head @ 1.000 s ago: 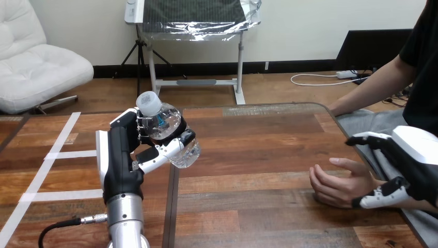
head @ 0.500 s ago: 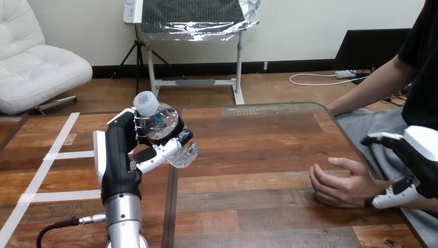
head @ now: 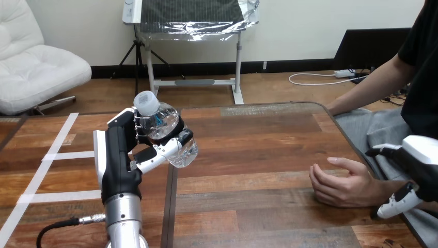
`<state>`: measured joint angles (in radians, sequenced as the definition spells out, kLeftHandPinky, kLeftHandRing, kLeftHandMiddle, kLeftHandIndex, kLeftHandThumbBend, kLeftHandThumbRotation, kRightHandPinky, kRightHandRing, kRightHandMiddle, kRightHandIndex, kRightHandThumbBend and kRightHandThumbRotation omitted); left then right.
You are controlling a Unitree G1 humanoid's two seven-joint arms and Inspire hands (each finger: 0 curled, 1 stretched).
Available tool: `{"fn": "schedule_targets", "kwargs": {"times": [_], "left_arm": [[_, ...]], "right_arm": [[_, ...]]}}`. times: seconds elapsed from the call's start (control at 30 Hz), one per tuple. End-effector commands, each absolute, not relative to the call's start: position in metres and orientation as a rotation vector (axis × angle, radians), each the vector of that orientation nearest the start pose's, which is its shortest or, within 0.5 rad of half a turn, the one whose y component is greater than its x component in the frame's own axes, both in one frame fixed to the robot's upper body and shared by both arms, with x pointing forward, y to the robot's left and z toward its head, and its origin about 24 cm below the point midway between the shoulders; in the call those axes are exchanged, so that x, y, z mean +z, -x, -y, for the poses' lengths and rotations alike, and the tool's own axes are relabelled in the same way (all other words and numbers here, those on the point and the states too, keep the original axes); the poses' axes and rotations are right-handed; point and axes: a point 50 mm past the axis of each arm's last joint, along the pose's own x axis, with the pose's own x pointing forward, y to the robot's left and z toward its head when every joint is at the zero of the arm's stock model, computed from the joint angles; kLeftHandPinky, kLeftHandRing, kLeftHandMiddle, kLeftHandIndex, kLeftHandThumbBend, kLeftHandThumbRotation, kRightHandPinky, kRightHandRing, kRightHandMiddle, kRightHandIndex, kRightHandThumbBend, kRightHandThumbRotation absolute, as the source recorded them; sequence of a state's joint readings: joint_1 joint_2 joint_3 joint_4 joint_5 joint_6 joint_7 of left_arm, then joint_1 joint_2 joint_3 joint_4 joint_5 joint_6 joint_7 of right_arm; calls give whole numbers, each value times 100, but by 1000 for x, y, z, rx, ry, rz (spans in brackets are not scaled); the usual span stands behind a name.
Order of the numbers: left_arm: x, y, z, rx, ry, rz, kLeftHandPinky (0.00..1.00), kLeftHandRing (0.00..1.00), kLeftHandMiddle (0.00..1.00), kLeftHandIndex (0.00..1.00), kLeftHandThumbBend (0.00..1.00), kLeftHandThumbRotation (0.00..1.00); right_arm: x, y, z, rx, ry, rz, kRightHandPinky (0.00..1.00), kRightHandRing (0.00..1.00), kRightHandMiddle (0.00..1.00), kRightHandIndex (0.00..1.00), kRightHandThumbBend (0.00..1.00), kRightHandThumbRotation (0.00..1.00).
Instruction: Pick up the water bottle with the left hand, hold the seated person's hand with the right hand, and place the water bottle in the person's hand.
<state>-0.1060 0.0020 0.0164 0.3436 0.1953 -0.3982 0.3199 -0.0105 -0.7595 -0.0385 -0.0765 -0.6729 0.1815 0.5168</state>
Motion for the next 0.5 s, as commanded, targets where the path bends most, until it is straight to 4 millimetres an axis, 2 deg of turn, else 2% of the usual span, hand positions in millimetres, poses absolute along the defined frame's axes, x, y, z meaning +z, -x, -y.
{"fn": "schedule_targets", "kwargs": {"times": [0.0,0.47], "left_arm": [[50,-273,-153,227,-161,299,39,42,46,47,70,0],[50,-273,-155,236,-154,303,39,42,46,47,70,0]], "right_arm": [[117,-269,284,235,1441,-378,87,93,93,89,79,0],[109,-279,291,290,1524,-493,85,92,92,88,76,0]]}}
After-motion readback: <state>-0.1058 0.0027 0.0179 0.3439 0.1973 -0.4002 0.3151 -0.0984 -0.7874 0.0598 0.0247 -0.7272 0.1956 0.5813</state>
